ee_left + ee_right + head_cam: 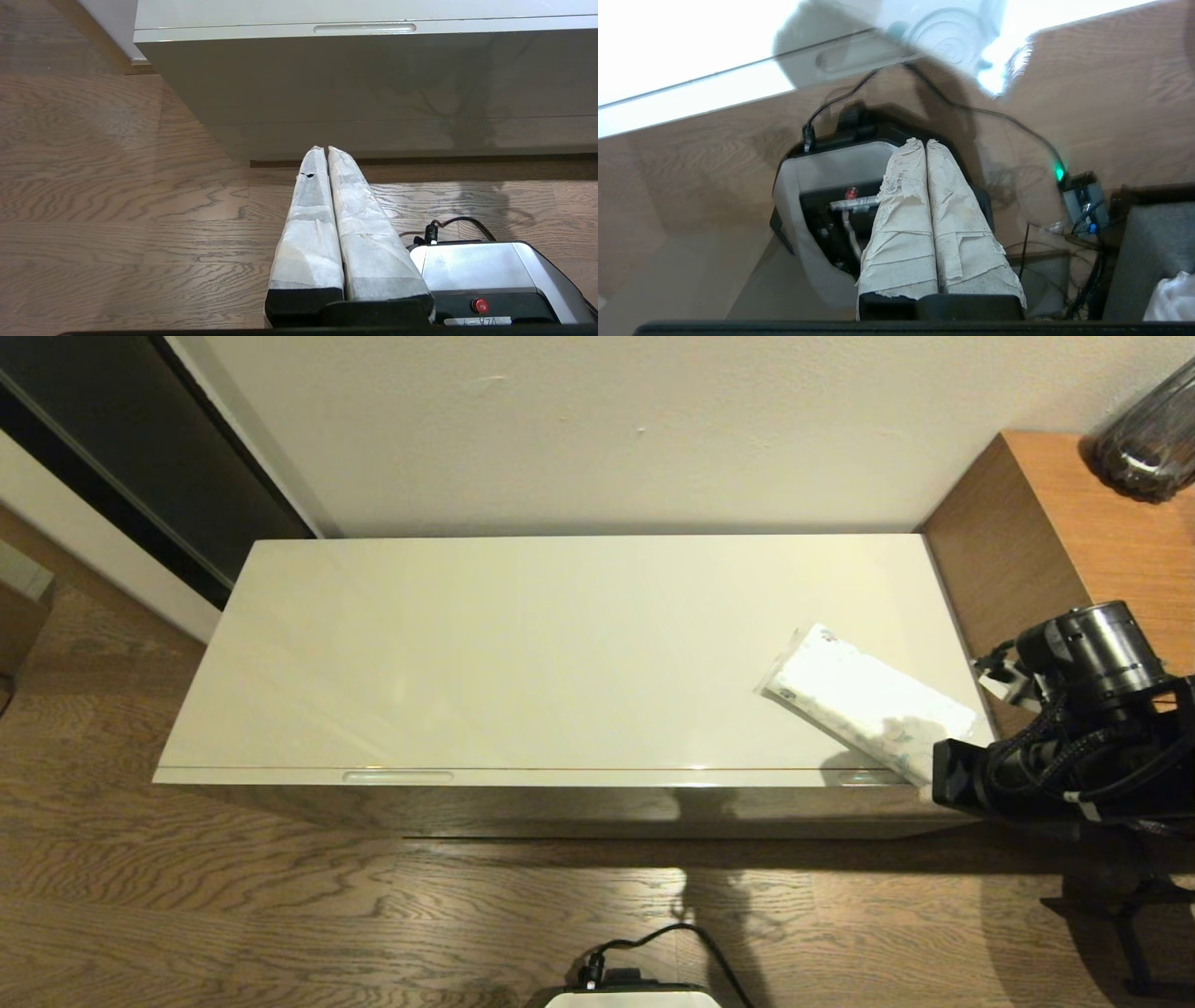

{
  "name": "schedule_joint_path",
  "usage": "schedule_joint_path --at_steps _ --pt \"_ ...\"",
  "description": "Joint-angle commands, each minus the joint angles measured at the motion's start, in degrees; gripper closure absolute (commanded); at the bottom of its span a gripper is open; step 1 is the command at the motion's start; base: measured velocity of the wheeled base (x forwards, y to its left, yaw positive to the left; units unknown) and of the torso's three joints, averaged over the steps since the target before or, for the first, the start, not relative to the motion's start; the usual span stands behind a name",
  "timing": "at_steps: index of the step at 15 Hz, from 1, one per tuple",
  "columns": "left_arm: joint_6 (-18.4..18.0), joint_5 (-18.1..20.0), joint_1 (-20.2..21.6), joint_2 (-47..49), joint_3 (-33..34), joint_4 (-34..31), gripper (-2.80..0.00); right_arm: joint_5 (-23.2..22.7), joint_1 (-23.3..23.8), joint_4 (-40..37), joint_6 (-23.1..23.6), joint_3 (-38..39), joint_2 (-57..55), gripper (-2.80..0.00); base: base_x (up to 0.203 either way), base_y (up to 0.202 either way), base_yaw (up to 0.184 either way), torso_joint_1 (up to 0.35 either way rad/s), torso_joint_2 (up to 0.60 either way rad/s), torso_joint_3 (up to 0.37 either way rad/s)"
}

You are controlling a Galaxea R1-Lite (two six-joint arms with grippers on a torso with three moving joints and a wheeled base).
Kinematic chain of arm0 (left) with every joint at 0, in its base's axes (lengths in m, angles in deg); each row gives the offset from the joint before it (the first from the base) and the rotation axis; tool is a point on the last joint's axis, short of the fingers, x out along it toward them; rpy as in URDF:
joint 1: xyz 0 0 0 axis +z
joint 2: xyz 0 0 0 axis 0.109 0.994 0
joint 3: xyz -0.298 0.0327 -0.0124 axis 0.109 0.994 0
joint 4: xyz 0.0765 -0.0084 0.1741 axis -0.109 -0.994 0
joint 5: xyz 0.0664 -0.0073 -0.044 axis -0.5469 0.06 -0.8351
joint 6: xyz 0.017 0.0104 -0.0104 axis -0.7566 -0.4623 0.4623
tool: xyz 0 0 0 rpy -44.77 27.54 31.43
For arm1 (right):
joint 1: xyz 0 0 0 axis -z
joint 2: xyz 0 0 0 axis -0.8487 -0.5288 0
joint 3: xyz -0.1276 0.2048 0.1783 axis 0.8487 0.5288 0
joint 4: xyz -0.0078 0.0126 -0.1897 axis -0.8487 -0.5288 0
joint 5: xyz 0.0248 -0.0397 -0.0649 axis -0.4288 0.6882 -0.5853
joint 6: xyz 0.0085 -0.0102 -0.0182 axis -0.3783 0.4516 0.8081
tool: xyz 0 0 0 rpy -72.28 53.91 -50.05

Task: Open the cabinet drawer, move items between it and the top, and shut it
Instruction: Open the drawer

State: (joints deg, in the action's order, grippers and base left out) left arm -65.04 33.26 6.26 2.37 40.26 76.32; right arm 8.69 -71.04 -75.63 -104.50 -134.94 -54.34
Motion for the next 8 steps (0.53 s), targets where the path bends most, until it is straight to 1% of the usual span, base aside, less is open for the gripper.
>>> schedule_joint_path --at_steps 1,2,3,5,7,8 --pt "0.01 0.00 0.00 0.09 0.02 0.02 0.00 0.07 -0.66 -0.23 -1.00 -0.83 -2.24 0.00 0.000 0.000 0.000 0.000 0.00 0.000" --pt "0.01 0.00 0.00 0.09 0.04 0.02 0.00 0.12 -0.66 -0.17 -1.43 -0.99 -2.80 0.00 0.000 0.000 0.000 0.000 0.00 0.000" --pt "0.01 0.00 0.00 0.09 -0.02 0.02 0.00 1.18 -0.66 -0.10 -1.96 -1.21 -3.66 0.00 0.000 0.000 0.000 0.000 0.00 0.000" --pt "0.01 0.00 0.00 0.09 -0.02 0.02 0.00 4.83 -0.66 0.59 -2.47 -1.75 -5.28 0.00 0.000 0.000 0.000 0.000 0.00 0.000" --pt "0.01 0.00 0.00 0.09 0.05 0.02 0.00 9.83 -0.60 3.99 -4.86 -4.43 -9.15 0.00 0.000 0.000 0.000 0.000 0.00 0.000" --pt "0.01 0.00 0.00 0.09 0.05 0.02 0.00 10.58 -0.58 5.03 -5.96 -6.71 -10.43 0.00 0.000 0.000 0.000 0.000 0.00 0.000"
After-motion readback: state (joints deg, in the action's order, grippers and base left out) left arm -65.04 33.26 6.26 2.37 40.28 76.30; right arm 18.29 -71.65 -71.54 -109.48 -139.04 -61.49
